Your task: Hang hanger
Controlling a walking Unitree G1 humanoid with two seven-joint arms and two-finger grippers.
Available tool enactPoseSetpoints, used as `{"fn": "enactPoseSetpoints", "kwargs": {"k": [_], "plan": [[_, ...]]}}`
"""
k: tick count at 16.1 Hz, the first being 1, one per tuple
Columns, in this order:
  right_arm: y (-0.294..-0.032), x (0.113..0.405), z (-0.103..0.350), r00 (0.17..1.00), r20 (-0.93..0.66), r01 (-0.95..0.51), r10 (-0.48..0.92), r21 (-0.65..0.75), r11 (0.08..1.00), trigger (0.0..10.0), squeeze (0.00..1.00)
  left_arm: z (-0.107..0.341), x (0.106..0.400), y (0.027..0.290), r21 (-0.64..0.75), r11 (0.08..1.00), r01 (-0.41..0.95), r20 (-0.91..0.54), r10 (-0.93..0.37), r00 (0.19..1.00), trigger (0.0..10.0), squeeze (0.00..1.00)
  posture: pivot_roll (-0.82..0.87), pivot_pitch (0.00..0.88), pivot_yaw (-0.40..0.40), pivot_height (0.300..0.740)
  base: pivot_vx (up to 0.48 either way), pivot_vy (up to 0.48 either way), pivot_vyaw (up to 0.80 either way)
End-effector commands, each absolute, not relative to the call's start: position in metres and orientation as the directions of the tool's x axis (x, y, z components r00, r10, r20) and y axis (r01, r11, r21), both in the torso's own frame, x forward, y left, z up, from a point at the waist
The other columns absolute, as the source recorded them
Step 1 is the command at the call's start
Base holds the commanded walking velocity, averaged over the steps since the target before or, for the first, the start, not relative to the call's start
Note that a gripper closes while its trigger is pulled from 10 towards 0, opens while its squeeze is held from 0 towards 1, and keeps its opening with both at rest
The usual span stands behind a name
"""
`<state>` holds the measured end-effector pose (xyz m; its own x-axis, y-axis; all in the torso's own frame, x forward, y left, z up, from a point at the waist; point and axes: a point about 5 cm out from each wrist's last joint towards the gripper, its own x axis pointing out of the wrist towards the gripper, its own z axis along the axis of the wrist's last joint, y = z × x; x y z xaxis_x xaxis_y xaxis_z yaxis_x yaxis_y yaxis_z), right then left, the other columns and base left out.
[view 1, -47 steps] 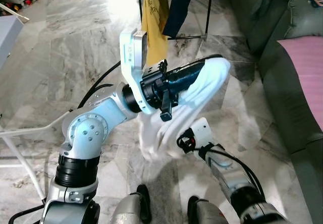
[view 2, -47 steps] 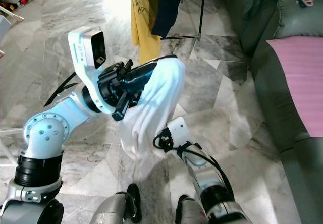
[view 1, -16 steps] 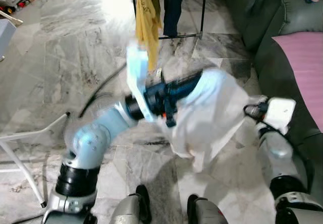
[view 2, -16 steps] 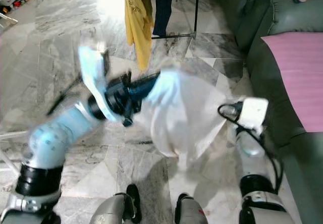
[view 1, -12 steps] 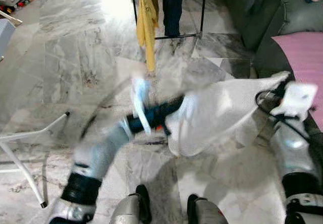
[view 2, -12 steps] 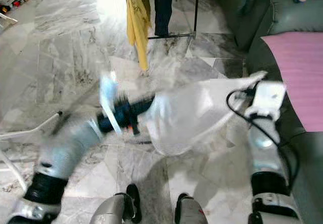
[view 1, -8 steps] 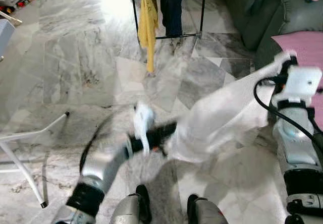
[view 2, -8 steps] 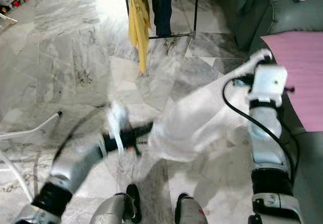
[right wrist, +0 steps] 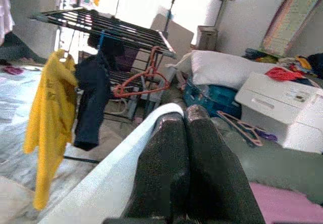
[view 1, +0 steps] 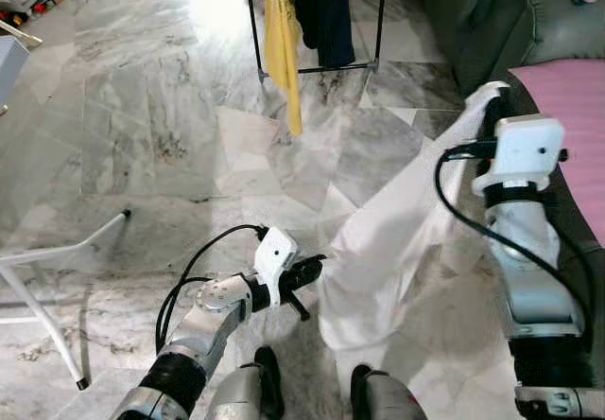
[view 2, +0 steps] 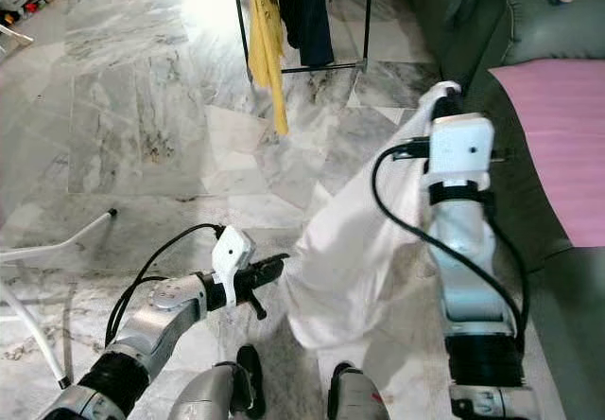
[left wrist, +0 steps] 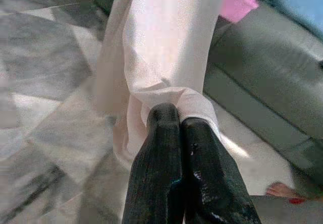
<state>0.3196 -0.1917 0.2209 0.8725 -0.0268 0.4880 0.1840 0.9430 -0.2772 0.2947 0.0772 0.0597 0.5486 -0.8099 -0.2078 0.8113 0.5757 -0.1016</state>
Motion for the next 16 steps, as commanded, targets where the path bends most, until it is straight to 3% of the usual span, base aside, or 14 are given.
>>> {"fn": "enactPoseSetpoints", "kwargs": {"k": [1,2,4,6,10,13,16], "plan": [[-0.186,0.315,0.226,0.864,0.503,0.168,-0.010,-0.270,0.948,0.0,0.00,0.051,0.294,0.082,-0.089,0.602,0.794,-0.250,-0.785,0.567,10.0,0.00,-0.18,0.241,0.072,0.740,0.000,0.000,0.00],[-0.182,0.314,0.227,0.865,0.503,0.159,-0.005,-0.264,0.952,0.0,0.00,0.047,0.295,0.084,-0.054,0.624,0.780,-0.288,-0.758,0.586,10.0,1.00,-0.18,0.242,0.070,0.740,0.000,0.000,0.00],[-0.171,0.312,0.228,0.871,0.491,0.116,0.025,-0.255,0.960,0.0,0.00,0.041,0.296,0.091,0.116,0.592,0.798,-0.363,-0.723,0.588,10.0,1.00,-0.18,0.248,0.069,0.740,0.000,0.000,0.00],[-0.167,0.310,0.226,0.877,0.478,0.092,0.043,-0.256,0.962,0.0,0.00,0.043,0.299,0.094,0.187,0.577,0.795,-0.373,-0.707,0.601,10.0,1.00,-0.18,0.251,0.069,0.740,0.000,0.000,0.00],[-0.152,0.305,0.216,0.895,0.435,0.021,0.097,-0.258,0.966,0.0,0.00,0.038,0.306,0.107,0.359,0.600,0.715,-0.396,-0.596,0.699,10.0,1.00,-0.18,0.259,0.069,0.740,0.000,0.000,0.00],[-0.145,0.302,0.211,0.907,0.407,-0.008,0.113,-0.250,0.968,0.0,0.00,0.059,0.315,0.090,0.260,0.686,0.680,-0.234,-0.638,0.734,10.0,1.00,-0.18,0.264,0.067,0.740,0.000,0.000,0.00],[-0.132,0.299,0.214,0.905,0.391,-0.081,0.166,-0.225,0.971,0.0,0.00,0.069,0.321,0.068,0.280,0.721,0.634,-0.148,-0.620,0.771,10.0,1.00,-0.19,0.266,0.061,0.740,0.000,0.000,0.00]]}}
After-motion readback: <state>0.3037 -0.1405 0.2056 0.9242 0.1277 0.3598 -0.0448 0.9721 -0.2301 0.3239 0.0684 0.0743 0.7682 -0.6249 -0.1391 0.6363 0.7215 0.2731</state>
